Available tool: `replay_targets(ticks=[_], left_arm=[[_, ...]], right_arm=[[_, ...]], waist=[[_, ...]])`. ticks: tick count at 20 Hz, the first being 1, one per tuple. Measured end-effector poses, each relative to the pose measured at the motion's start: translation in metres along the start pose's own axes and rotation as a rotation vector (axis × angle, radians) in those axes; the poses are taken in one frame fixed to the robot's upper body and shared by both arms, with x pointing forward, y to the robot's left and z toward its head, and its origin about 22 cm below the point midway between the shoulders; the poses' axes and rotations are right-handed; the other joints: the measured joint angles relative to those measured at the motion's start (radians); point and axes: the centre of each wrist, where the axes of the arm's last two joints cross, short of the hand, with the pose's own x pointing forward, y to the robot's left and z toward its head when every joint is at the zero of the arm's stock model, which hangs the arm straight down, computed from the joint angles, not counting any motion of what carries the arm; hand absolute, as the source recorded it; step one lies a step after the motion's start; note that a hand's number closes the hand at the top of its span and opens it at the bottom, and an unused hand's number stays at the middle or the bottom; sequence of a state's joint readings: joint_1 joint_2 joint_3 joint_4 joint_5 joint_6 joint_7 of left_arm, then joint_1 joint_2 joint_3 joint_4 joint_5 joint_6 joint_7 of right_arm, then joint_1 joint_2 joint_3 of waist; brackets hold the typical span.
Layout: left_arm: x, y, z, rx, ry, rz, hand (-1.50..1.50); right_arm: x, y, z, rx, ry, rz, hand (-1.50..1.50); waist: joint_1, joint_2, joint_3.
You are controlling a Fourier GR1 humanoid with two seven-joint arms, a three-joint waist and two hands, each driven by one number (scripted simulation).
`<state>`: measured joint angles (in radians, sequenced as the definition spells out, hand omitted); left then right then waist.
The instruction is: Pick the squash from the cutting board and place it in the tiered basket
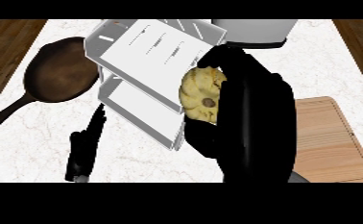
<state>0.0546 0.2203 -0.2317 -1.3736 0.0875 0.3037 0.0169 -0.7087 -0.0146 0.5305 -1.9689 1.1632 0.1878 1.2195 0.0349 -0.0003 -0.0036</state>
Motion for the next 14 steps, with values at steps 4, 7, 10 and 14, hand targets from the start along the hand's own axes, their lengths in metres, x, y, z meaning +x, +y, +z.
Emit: replay_targets(ticks=[4, 7, 10, 14], left_arm=[[0.000, -0.001, -0.002, -0.001, -0.005, 0.003, 0.00], [0.000, -0.001, -0.003, -0.001, -0.011, -0.001, 0.00], [-0.001, -0.005, -0.004, -0.006, -0.018, 0.004, 0.00], [-0.003, -0.004, -0.002, -0.007, -0.024, -0.003, 0.00]], right_arm=[[0.016, 0.013, -0.028, 0.052, -0.005, 0.038, 1.50], [0.023, 0.030, -0.042, 0.089, 0.012, 0.074, 1.50], [0.028, 0.048, -0.056, 0.114, 0.038, 0.111, 1.50], [0.026, 0.070, -0.071, 0.138, 0.084, 0.138, 1.50]], waist=[[0.000, 0.001, 0.001], [0.003, 0.003, 0.002], [0.007, 0.004, 0.003], [0.012, 0.005, 0.003]])
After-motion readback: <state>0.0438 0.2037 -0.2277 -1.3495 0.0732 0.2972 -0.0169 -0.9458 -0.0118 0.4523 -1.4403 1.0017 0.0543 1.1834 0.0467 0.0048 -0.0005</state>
